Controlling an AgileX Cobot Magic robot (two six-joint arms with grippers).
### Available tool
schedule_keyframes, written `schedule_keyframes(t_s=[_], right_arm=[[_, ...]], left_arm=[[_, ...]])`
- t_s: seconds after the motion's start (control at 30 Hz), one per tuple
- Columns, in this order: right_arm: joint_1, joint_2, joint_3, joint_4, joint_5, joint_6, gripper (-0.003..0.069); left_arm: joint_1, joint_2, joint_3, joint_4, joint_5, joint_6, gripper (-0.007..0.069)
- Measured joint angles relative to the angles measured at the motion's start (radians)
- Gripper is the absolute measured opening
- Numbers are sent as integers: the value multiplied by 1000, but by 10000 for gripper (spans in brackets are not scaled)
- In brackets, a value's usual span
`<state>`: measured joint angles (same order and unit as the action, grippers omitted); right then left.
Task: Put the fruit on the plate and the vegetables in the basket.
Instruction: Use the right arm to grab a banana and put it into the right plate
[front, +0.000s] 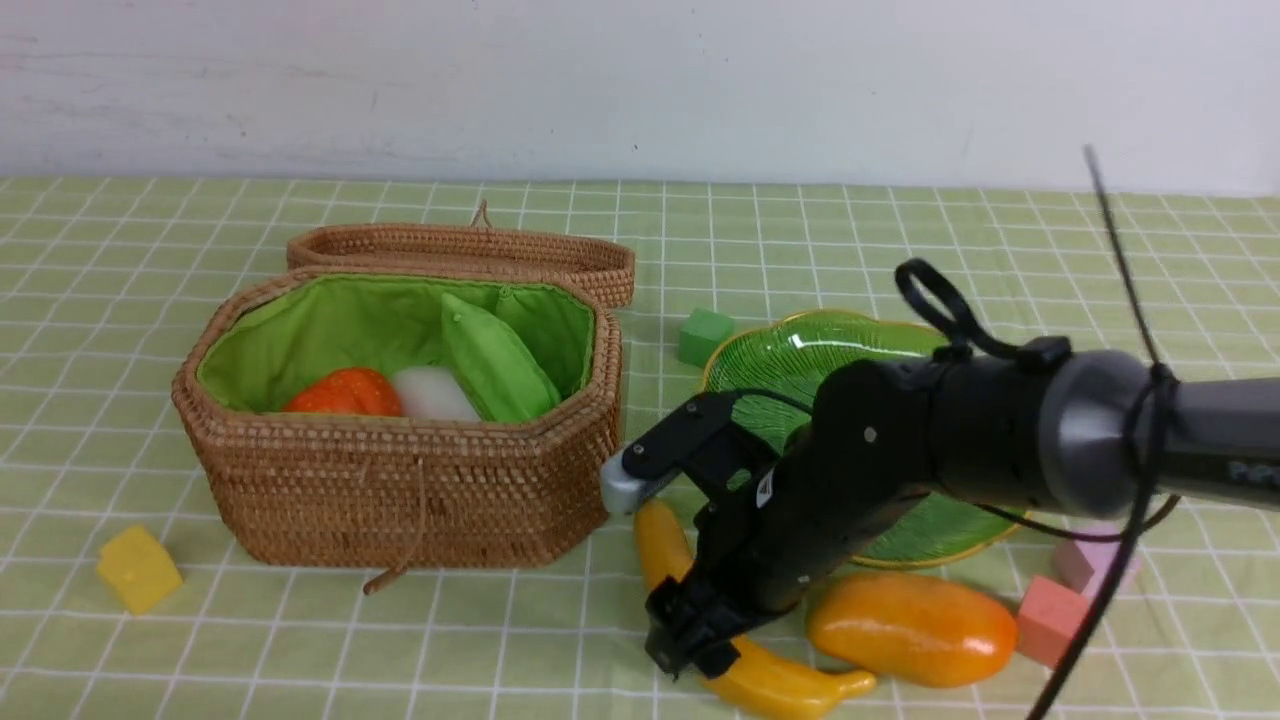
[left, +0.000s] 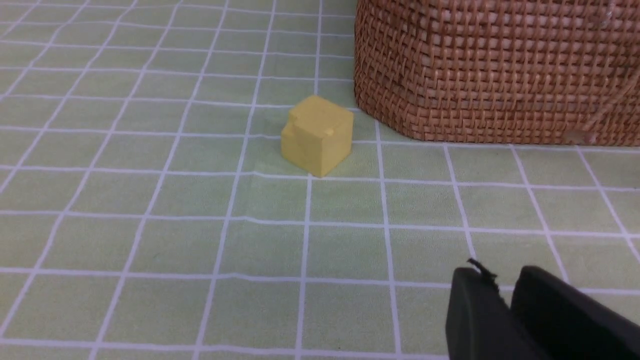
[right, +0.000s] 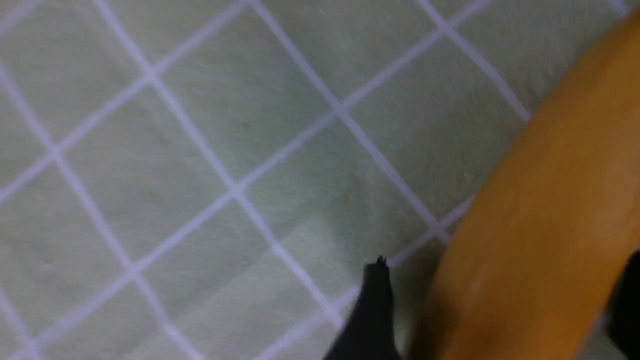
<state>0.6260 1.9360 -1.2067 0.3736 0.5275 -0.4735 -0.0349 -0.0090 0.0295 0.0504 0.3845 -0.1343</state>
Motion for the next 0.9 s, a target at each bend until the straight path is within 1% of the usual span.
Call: schedule_keyframes(t_s=[0.03, 0.13, 0.2, 0.23, 0.3, 0.33, 0.37, 0.4, 0.43, 0.47, 0.53, 0.63, 0.67, 0.73, 0.83, 0.9], right_arm=[[-2, 5, -3, 1, -12, 22, 591], [-2, 10, -6, -6, -15, 36, 580], [-2, 10, -10, -9, -10, 35, 546], [-3, 10, -10, -12, -5, 29, 514], [-6, 8, -15, -5, 16, 11, 416], [-6, 2, -17, 6, 56, 2, 351], [-5, -5, -20, 10, 89, -5, 302], [-4, -16, -30, 10, 136, -12, 299], [-4, -21, -32, 10, 144, -13, 303], [-4, -51, -64, 9, 197, -13, 312], [-5, -92, -108, 9, 217, -9, 312], [-20, -161, -187, 3, 253, 45, 312], [-32, -177, -219, 5, 251, 80, 312], [-70, -194, -283, 12, 196, 167, 312], [-155, -198, -326, 26, 112, 382, 312], [-210, -178, -328, 30, 86, 535, 312]], left_arm=[[0, 0, 0, 0, 0, 0, 116], [0, 0, 0, 0, 0, 0, 122], [0, 0, 0, 0, 0, 0, 124], [0, 0, 0, 0, 0, 0, 124], [0, 0, 0, 0, 0, 0, 127], [0, 0, 0, 0, 0, 0, 128], [0, 0, 0, 0, 0, 0, 128], [0, 0, 0, 0, 0, 0, 129], [0, 0, 0, 0, 0, 0, 130], [0, 0, 0, 0, 0, 0, 132], [0, 0, 0, 0, 0, 0, 133], [0, 0, 0, -1, 0, 0, 134], [0, 0, 0, -1, 0, 0, 134], [0, 0, 0, -1, 0, 0, 134], [0, 0, 0, -1, 0, 0, 134], [0, 0, 0, -1, 0, 0, 135]])
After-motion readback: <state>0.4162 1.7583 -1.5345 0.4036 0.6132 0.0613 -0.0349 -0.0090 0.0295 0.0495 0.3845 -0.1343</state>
